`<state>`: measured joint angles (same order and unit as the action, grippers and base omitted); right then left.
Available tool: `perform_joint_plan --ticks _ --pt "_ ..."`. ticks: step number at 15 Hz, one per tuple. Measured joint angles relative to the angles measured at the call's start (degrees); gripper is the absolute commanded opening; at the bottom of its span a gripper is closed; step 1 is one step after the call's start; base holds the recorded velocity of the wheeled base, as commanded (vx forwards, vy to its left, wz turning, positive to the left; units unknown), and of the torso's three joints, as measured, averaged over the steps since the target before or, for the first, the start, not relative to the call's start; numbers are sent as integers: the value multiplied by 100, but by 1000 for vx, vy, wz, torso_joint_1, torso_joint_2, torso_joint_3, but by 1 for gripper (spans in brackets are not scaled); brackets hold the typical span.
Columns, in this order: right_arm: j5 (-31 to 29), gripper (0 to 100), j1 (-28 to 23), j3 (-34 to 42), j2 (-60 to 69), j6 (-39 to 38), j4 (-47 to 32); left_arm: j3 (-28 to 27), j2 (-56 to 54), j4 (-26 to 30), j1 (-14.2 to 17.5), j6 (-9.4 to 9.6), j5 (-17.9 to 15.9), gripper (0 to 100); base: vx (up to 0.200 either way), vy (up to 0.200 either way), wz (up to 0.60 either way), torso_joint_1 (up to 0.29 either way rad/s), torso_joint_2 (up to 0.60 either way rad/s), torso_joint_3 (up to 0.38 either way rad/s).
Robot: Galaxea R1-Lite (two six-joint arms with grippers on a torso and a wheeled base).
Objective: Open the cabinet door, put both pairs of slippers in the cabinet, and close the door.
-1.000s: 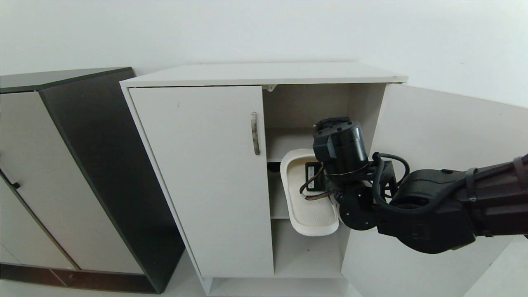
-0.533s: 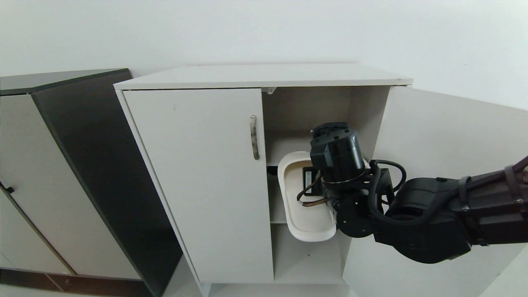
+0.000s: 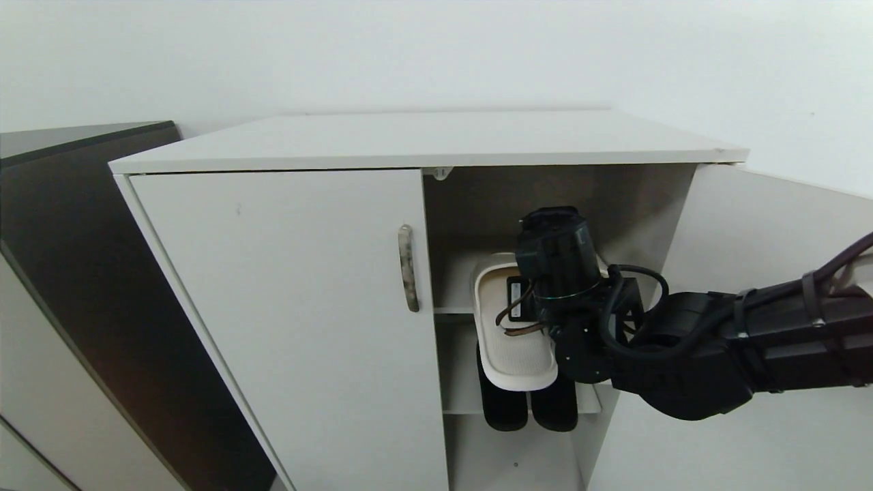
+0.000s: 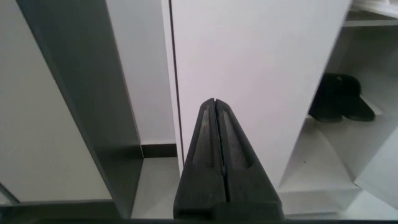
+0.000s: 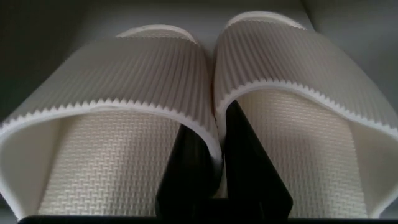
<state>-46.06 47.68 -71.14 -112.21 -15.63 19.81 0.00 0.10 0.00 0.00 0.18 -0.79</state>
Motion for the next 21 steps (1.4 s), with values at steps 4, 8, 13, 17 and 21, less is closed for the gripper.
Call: perform_joint_plan --ticks 4,8,13,17,21 --pt "32 0 -146 -226 -232 167 294 0 0 0 -2 0 1 0 0 0 0 0 0 0" --pt "71 0 -319 -783 -611 327 306 0 0 0 0 -7 0 0 0 0 0 0 0 0" --pt "112 0 -575 -1719 -1137 507 129 0 0 0 -2 -16 1 0 0 0 0 0 0 0" --pt "240 0 -725 -2219 -1463 558 -5 0 0 0 0 -18 1 0 0 0 0 0 0 0" --pt "284 0 -813 -2438 -1668 597 -16 0 0 0 0 -18 1 0 0 0 0 0 0 0"
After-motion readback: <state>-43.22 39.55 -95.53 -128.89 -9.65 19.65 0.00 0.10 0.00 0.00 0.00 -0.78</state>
